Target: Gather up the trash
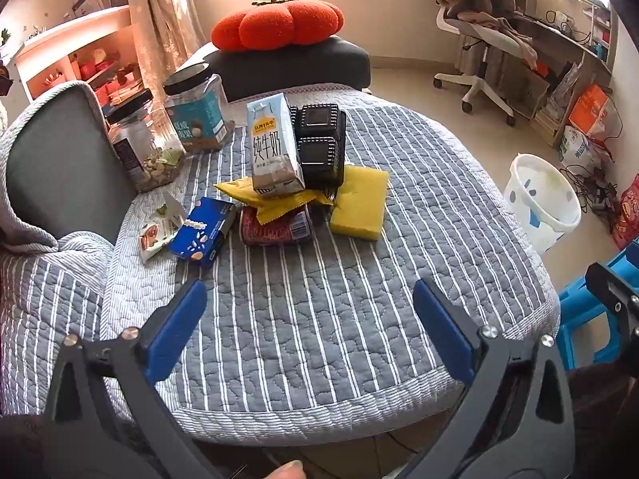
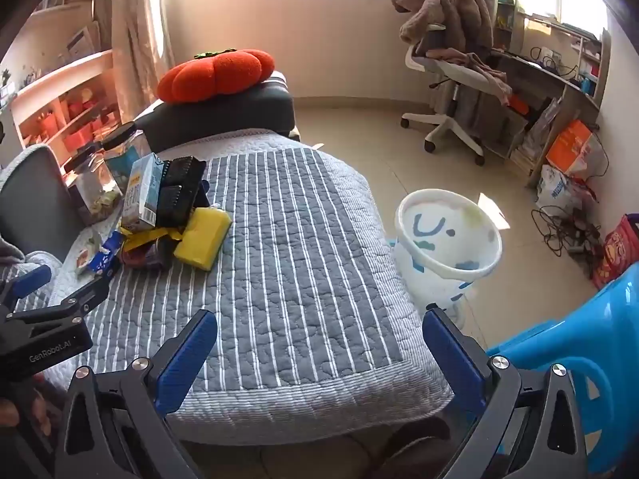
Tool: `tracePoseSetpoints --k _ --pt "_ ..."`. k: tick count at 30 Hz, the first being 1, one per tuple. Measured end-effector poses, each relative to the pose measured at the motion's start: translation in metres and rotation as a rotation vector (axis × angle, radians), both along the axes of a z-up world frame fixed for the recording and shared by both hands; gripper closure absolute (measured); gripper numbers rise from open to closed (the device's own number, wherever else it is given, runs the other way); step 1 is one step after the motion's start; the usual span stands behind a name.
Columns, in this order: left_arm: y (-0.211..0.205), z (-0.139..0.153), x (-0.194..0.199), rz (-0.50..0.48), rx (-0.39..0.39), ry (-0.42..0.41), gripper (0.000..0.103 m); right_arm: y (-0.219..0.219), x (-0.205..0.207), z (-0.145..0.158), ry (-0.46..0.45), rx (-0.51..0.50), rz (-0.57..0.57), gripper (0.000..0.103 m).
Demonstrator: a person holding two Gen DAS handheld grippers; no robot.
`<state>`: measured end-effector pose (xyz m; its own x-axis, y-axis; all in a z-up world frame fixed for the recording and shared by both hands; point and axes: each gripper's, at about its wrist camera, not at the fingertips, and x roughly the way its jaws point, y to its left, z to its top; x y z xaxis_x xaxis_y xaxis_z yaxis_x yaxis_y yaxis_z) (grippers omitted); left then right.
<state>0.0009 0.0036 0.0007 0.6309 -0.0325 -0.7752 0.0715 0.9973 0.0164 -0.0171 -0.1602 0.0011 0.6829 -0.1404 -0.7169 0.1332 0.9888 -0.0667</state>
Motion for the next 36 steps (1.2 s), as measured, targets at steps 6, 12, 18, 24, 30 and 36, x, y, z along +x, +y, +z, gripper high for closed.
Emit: tracePoseSetpoints --k 6,12,18,24,30,36 --pt "0.007 -0.008 0.006 -0.016 0.001 0.02 0.001 0.012 0.006 -0.003 0.002 -0.069 0.007 0.0" --pt "-0.002 -0.009 0.0 -0.009 0.014 0.011 0.001 -0.003 -0.001 -0.004 0.01 0.002 0.014 0.0" --pt "-0.002 -0.009 0.0 -0.012 0.011 0.009 0.001 0.001 0.0 -0.005 0.015 -0.008 0.011 0.0" --pt "-0.002 -0.007 -0.001 -0.018 0.009 0.006 0.001 -0.002 0.001 -0.005 0.018 -0.009 0.001 0.0" --pt "-0.003 -0.006 0.0 -0.019 0.008 0.007 0.001 -0.001 0.001 -0.007 0.025 -0.014 0.001 0.0" --pt "-0.003 -0.007 0.0 -0.019 0.008 0.008 0.001 -0.001 0.002 -0.007 0.027 -0.017 0.001 0.0"
